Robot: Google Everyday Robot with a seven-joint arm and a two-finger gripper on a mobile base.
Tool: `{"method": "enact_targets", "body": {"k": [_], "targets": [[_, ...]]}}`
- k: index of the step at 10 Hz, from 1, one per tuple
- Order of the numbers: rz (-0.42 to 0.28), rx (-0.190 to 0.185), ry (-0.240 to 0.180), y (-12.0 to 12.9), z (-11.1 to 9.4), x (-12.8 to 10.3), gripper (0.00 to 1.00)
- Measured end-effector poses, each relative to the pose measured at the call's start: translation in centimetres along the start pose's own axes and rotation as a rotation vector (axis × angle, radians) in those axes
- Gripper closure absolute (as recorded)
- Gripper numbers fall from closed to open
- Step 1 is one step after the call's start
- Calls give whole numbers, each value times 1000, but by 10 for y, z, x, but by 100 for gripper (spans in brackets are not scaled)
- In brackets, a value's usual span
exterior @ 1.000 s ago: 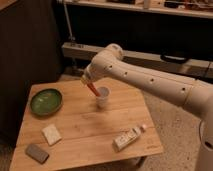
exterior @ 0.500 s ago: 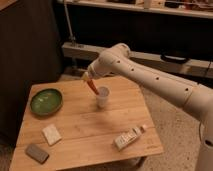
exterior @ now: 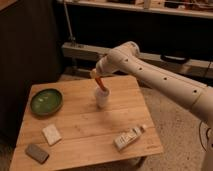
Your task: Place the pepper in the ceramic cup
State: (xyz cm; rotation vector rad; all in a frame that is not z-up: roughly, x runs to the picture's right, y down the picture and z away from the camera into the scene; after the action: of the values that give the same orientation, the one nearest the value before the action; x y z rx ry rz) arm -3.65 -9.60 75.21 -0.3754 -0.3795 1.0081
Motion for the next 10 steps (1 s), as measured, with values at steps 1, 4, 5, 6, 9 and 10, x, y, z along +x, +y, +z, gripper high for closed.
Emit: {"method": "enact_targets", "body": {"k": [1, 4, 5, 6, 9, 10], "targets": [[2, -6, -9, -6, -1, -1, 69], [20, -62, -42, -16, 11, 4, 57], [21, -87, -53, -17, 21, 9, 46], [22, -110, -61, -16, 31, 14, 37], [24, -88, -44, -2, 31, 31, 38], [28, -86, -47, 7, 23, 38, 49]]}}
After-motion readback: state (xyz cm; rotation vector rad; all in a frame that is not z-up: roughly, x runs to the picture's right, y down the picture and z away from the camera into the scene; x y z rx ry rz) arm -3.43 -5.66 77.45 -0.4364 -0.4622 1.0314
